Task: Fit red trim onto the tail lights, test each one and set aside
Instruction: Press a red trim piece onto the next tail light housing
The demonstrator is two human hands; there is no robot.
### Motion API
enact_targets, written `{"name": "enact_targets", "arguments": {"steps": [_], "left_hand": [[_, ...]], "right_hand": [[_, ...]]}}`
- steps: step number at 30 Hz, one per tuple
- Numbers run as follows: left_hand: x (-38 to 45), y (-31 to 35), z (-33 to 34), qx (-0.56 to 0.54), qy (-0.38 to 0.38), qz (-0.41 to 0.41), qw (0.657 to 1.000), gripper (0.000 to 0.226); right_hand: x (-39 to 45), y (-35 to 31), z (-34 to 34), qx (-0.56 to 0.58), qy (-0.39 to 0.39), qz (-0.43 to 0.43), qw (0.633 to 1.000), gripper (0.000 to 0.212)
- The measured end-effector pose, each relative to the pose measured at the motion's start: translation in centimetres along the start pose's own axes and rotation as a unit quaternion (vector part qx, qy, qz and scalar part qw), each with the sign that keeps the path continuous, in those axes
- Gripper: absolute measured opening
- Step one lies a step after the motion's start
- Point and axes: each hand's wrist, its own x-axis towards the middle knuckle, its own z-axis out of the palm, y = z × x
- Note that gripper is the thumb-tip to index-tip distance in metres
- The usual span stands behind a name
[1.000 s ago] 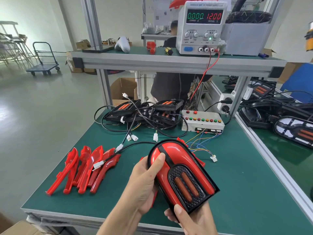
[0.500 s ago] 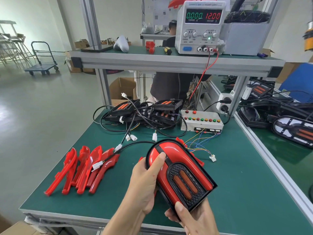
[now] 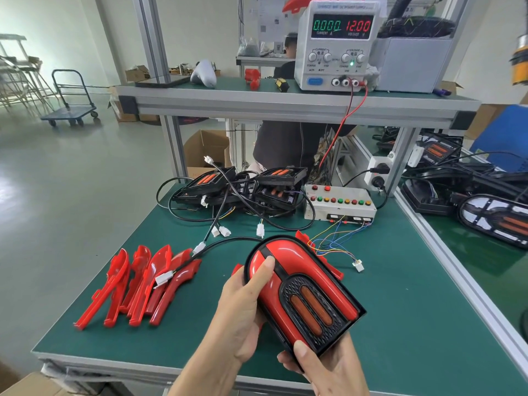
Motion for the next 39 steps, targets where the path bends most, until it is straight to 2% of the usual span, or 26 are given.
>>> {"name": "enact_targets", "arguments": {"steps": [4,7,14,20,25,29,33,36,39], "left_hand": [[0.0,1.0,0.2,-0.038,-0.038,-0.048,0.997,0.061],[0.0,1.0,0.1,-0.042,-0.007,-0.024,0.999,0.059],[-0.5,1.1,0.0,-0.024,-0.016,0.001,1.000,0.055],[-0.3,1.2,-0.3,-0.037,-0.043,-0.010,0.998,0.050],[-0.1,1.2,-0.3,-0.035,-0.066,-0.022,0.997,0.044],[-0.2,1.1,-0.3,-0.039,-0.062,-0.027,0.997,0.048],[0.1,0.4,-0.2,-0.057,-0.031,-0.041,0.997,0.052],[0.4,0.3,-0.1,-0.073,-0.034,-0.054,0.995,0.055],[0.7,0.1,-0.2,-0.102,-0.032,-0.049,0.993,0.056]], "right_hand": [[0.2,-0.2,0.0,-0.008,0.002,-0.004,1.000,0.073],[0.1,-0.1,0.1,-0.009,-0.007,-0.006,1.000,0.076],[-0.1,0.0,0.2,0.017,-0.019,-0.008,1.000,0.080],[-0.2,0.0,-0.2,0.009,-0.022,-0.034,0.999,0.081],[-0.3,-0.2,-0.3,0.001,-0.019,-0.056,0.998,0.070],[-0.6,-0.4,-0.7,-0.003,-0.023,-0.049,0.999,0.081],[-0.3,-1.0,-0.7,-0.017,-0.002,-0.041,0.999,0.079],[0.4,-1.2,-1.1,-0.001,0.024,-0.021,0.999,0.065],[1.0,-1.9,-1.1,0.023,0.069,-0.041,0.997,0.062]]}}
